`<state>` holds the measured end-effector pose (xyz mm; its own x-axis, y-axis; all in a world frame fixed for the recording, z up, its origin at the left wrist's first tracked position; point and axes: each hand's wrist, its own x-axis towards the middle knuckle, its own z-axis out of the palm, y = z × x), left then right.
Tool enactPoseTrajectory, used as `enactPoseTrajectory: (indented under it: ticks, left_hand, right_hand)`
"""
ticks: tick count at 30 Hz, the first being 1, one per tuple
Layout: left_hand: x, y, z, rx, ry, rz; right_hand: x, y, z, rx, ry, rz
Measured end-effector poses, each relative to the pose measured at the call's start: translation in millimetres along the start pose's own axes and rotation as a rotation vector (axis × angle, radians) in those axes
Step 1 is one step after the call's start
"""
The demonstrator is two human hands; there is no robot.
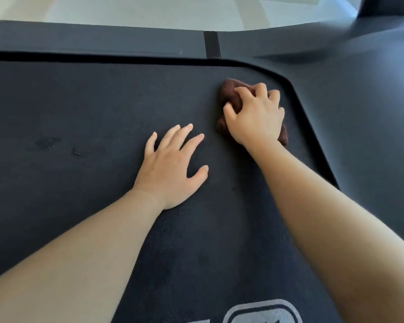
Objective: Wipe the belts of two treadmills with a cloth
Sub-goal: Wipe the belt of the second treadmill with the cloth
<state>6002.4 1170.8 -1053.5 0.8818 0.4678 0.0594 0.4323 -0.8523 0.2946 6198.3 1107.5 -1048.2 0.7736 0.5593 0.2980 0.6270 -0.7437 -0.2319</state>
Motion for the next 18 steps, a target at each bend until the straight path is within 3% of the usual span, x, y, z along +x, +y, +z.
enactPoseTrajectory:
  ticks: [8, 18]
  left_hand:
    - [0.7, -0.7, -2.7, -0.011, -0.021, 0.004]
    - [-0.8, -1.9, -0.1, -0.031, 0.026, 0.023]
  right_hand:
    - [67.4, -11.8, 16.1, -0.015, -0.092, -0.067]
    - [-81.7, -2.1, -26.5, 0.023, -0.007, -0.118]
